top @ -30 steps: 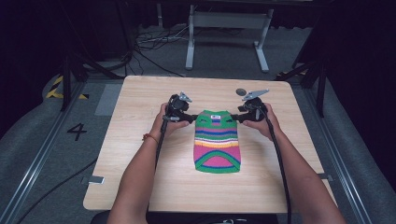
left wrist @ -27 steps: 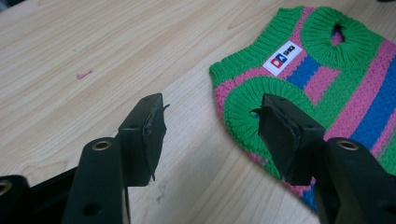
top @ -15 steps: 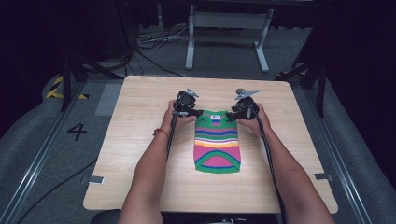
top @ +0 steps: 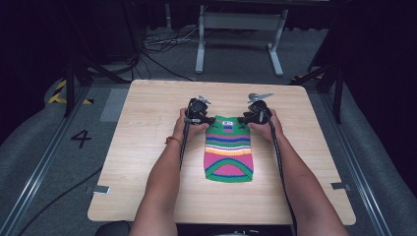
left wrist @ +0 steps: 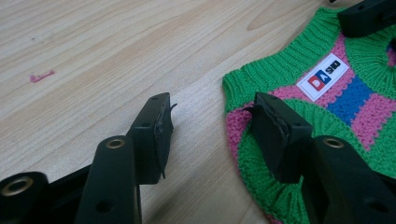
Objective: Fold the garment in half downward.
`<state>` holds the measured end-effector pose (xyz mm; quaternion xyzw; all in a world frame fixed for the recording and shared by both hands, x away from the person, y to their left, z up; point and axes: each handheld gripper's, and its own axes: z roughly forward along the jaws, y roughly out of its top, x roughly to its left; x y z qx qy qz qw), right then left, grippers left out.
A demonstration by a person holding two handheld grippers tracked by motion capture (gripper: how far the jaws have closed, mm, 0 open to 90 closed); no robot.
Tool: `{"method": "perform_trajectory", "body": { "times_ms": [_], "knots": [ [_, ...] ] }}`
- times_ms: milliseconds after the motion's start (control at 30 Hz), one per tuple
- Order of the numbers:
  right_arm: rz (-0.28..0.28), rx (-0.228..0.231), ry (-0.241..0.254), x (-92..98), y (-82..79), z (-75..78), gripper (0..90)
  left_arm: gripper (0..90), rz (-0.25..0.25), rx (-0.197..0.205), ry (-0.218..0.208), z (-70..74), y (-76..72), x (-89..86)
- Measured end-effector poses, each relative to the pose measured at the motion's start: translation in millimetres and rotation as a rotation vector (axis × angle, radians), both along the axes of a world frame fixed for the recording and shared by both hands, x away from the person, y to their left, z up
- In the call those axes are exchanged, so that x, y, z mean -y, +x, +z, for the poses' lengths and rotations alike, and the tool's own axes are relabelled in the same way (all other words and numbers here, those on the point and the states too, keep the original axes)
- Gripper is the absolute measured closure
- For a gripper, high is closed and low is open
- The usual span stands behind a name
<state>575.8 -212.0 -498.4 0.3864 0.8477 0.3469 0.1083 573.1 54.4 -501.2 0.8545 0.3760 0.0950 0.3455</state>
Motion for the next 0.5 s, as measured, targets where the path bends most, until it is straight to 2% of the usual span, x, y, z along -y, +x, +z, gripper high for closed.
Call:
{"method": "perform_trajectory", "body": {
  "times_ms": [133, 200, 300, 400, 500],
  "knots": [
    [-0.007, -0.013, 0.018, -1.5, -0.2, -2.2, 61.3, 40.7, 0.021, 0.006, -0.013, 0.0, 2.3, 2.4],
    [-0.006, -0.013, 0.02, -1.5, -0.3, -2.4, 62.6, 40.2, 0.018, 0.006, -0.012, 0.5, 3.2, 3.7],
    [0.009, -0.024, 0.03, -2.2, -0.6, -2.1, 71.2, 36.7, 0.022, 0.008, -0.03, 0.7, 4.6, 8.6],
    [0.011, -0.027, 0.036, -3.4, -1.1, -2.3, 74.8, 38.2, 0.009, 0.009, -0.004, -1.1, 4.9, 14.9],
    [0.013, -0.029, 0.037, -3.9, -1.4, -2.2, 77.7, 46.9, -0.012, -0.005, -0.019, -1.6, 4.6, 16.4]
  ]
}}
